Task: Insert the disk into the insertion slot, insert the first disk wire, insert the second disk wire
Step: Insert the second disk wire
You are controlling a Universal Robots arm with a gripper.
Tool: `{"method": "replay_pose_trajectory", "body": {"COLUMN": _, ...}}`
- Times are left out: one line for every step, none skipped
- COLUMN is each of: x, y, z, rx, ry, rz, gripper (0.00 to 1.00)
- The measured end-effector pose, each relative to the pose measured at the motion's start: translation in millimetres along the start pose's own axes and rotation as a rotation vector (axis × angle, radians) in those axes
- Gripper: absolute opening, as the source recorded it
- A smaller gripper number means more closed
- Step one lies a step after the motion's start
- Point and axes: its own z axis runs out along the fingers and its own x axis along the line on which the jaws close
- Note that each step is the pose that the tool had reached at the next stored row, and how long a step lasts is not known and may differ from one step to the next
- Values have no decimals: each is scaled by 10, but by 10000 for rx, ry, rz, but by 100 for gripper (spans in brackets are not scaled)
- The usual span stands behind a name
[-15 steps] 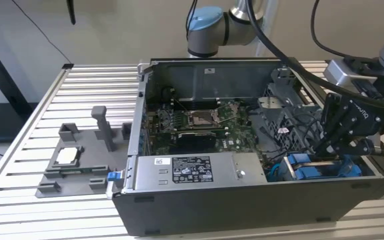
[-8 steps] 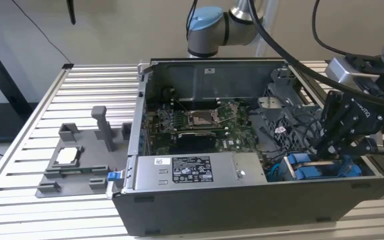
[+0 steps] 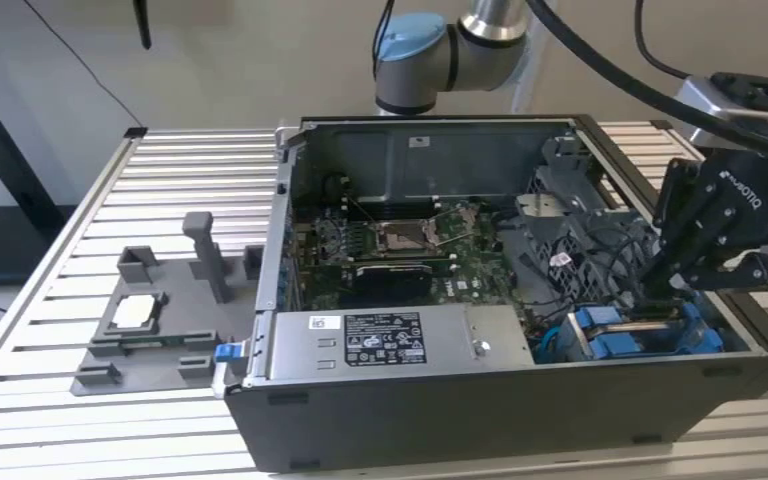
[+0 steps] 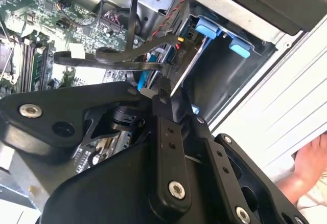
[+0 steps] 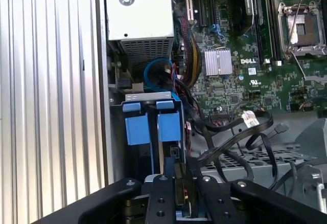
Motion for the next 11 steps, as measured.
{"method": "replay_pose_trajectory", "body": {"x": -1, "y": 1, "z": -7, "rx": 0, "ry": 1, "rz": 0, "gripper": 24}}
{"method": "replay_pose_trajectory", "body": {"x": -1, "y": 3, "z": -16, "rx": 0, "ry": 1, "rz": 1, "gripper": 24}}
{"method": "replay_pose_trajectory", "body": {"x": -2, "y": 4, "z": -27, "rx": 0, "ry": 2, "rz": 0, "gripper": 24}}
{"method": "replay_pose_trajectory", "body": {"x": -3, "y": 5, "z": -37, "rx": 1, "ry": 2, "rz": 0, "gripper": 24}}
{"method": "replay_pose_trajectory", "body": {"x": -3, "y": 6, "z": -39, "rx": 0, "ry": 0, "rz": 0, "gripper": 24}}
{"method": "replay_pose_trajectory", "body": {"x": -3, "y": 6, "z": -40, "rx": 0, "ry": 0, "rz": 0, "gripper": 24}}
{"method": "replay_pose_trajectory", "body": {"x": -3, "y": 6, "z": -39, "rx": 0, "ry": -2, "rz": 0, "gripper": 24}}
{"method": "replay_pose_trajectory", "body": {"x": -3, "y": 6, "z": -42, "rx": 0, "ry": 2, "rz": 0, "gripper": 24}}
{"method": "replay_pose_trajectory", "body": {"x": -3, "y": 6, "z": -43, "rx": 0, "ry": 1, "rz": 0, "gripper": 24}}
{"method": "replay_pose_trajectory", "body": {"x": -3, "y": 6, "z": -44, "rx": 1, "ry": 2, "rz": 0, "gripper": 24}}
{"method": "replay_pose_trajectory", "body": {"x": -3, "y": 7, "z": -43, "rx": 0, "ry": 1, "rz": 0, "gripper": 24}}
